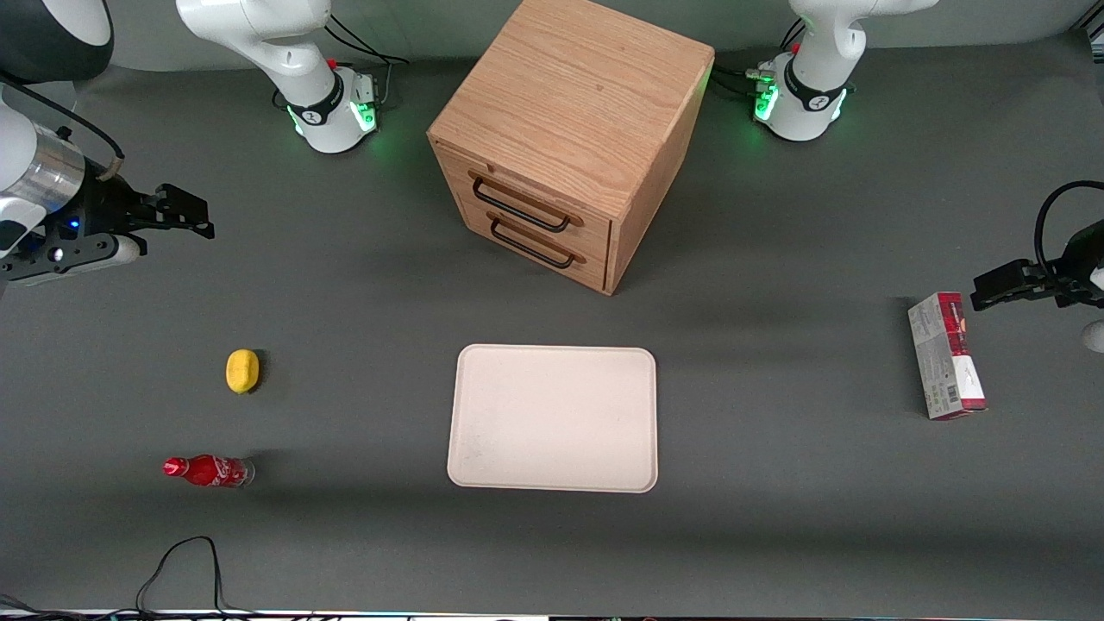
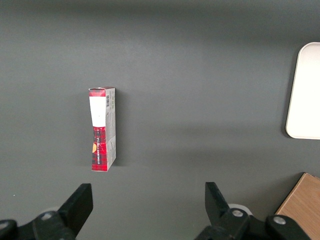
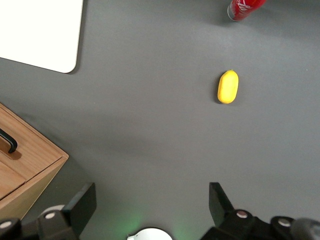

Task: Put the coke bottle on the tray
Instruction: 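Lower the open right gripper toward the red Coca-Cola bottle, then position the right gripper around the bottle's neck and close it, then lift the bottle with the right gripper off the table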

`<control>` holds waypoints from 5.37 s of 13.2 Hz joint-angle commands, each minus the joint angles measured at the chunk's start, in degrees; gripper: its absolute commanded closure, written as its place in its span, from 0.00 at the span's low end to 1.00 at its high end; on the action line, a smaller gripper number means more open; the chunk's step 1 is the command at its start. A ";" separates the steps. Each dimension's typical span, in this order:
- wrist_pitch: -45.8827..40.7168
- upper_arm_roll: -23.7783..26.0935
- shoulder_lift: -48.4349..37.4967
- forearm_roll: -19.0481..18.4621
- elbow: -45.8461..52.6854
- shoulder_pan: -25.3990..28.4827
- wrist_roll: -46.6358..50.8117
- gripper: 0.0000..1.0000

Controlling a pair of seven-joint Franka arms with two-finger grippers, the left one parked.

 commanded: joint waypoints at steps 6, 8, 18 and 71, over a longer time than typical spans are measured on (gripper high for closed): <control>-4.24 0.71 2.88 0.75 4.69 -0.10 1.51 0.00; -4.24 0.71 2.88 0.75 4.78 -0.10 1.69 0.00; -10.84 -0.52 37.45 -0.40 50.77 -9.75 -5.41 0.00; -0.12 -0.35 0.36 -3.21 2.79 -4.59 -7.28 1.00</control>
